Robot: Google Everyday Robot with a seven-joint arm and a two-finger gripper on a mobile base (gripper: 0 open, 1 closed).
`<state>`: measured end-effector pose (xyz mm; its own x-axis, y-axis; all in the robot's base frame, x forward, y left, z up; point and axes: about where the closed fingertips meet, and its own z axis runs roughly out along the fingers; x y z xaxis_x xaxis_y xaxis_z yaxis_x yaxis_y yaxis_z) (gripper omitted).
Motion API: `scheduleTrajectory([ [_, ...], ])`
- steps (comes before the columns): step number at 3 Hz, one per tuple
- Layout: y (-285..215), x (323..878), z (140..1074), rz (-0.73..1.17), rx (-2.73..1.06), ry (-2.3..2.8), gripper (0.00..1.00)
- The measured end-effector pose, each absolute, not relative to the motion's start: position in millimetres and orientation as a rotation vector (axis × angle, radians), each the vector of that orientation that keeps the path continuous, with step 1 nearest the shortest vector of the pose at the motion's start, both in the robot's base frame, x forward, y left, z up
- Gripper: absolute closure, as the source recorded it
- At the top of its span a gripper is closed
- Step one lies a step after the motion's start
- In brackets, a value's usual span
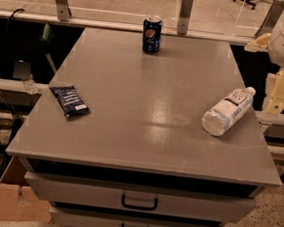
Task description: Move blue plastic bottle near rxbar blueberry
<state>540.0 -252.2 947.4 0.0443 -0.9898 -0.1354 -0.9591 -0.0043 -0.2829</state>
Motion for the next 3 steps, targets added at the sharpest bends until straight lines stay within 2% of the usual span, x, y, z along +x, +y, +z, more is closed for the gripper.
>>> scheduleTrajectory([
  [1,-278,572,925,-0.159,-2.099,1.936,0.00],
  [3,-296,586,878,-0.098,-2.206,1.887,0.00],
])
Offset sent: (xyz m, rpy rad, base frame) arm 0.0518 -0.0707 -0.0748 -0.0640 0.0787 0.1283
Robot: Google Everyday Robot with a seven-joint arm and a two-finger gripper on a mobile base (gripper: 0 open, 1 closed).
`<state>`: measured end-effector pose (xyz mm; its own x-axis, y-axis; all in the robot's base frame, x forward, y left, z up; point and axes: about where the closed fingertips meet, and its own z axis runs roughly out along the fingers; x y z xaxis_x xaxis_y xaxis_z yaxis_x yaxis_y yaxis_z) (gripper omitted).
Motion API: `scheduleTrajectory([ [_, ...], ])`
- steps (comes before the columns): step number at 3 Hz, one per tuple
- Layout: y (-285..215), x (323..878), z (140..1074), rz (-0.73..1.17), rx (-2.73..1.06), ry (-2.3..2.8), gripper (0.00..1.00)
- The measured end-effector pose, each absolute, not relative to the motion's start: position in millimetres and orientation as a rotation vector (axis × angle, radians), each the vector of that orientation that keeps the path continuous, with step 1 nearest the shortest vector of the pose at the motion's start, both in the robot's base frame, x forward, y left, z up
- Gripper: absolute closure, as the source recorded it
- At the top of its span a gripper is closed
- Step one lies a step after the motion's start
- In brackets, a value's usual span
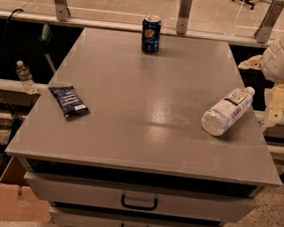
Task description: Move blue plastic bottle near rxbar blueberry
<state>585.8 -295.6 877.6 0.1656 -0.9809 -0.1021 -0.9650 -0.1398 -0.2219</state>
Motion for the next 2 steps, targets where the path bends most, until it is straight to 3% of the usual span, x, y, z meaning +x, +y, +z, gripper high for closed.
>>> scheduleTrajectory([
  [2,-276,583,846,-0.021,-2.300,1.828,0.01],
])
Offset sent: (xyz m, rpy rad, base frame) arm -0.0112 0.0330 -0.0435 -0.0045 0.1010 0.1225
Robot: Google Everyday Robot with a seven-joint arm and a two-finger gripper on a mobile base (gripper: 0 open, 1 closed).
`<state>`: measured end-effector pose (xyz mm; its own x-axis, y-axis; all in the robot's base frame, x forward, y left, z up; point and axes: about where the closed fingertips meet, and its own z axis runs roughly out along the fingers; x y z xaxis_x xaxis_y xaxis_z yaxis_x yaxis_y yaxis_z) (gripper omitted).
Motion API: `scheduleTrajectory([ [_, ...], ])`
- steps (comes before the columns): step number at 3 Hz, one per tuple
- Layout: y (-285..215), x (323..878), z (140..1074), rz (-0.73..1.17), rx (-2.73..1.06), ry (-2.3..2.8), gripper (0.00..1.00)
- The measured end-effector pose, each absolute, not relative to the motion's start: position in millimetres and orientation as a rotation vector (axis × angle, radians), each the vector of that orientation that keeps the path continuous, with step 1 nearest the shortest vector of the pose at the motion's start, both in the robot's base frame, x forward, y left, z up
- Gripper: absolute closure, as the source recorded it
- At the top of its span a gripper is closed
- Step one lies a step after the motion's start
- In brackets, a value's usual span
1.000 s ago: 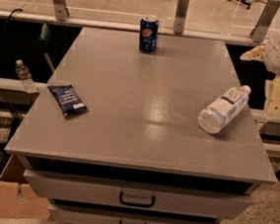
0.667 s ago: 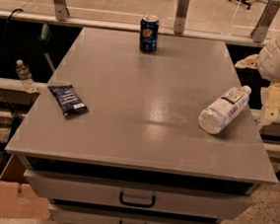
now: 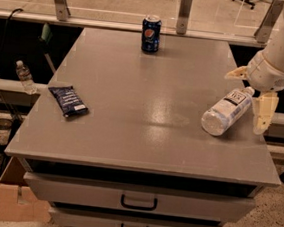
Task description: Move blue plastic bottle near rxbar blueberry
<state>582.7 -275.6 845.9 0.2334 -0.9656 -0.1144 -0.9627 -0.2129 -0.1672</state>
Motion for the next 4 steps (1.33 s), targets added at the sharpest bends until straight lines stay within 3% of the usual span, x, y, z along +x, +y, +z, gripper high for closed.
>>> scheduleTrajectory([
  [1,-268.0,581.0,837.0,-0.017,-2.342,1.829,0.19],
  [4,-266.7,588.5,835.3,-0.055,-2.348,1.851,0.88],
])
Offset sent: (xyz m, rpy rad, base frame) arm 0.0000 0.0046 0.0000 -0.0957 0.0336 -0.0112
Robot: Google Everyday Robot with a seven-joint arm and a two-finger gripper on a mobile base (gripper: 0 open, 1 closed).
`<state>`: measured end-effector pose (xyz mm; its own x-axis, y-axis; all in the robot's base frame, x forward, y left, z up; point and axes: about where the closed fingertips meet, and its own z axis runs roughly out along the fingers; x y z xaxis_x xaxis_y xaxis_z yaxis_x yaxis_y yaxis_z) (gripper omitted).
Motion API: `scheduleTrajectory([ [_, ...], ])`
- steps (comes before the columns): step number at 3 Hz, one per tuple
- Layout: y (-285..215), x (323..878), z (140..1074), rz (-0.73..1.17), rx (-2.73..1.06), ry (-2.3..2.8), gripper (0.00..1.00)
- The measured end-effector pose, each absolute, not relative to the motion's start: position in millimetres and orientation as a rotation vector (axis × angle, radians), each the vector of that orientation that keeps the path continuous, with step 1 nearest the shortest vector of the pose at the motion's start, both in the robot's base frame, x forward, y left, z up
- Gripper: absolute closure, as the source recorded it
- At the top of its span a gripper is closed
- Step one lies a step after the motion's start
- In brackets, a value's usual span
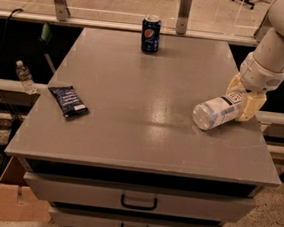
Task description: Move blue plastic bottle near rxbar blueberry
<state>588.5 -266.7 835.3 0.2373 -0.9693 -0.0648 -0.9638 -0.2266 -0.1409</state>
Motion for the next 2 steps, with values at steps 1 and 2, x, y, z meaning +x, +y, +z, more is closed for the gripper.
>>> scheduleTrajectory([
  [1,-264,592,843,-0.072,-2.327,1.846,1.00],
  [2,-254,589,884,-0.144,-2.263,1.848,1.00],
])
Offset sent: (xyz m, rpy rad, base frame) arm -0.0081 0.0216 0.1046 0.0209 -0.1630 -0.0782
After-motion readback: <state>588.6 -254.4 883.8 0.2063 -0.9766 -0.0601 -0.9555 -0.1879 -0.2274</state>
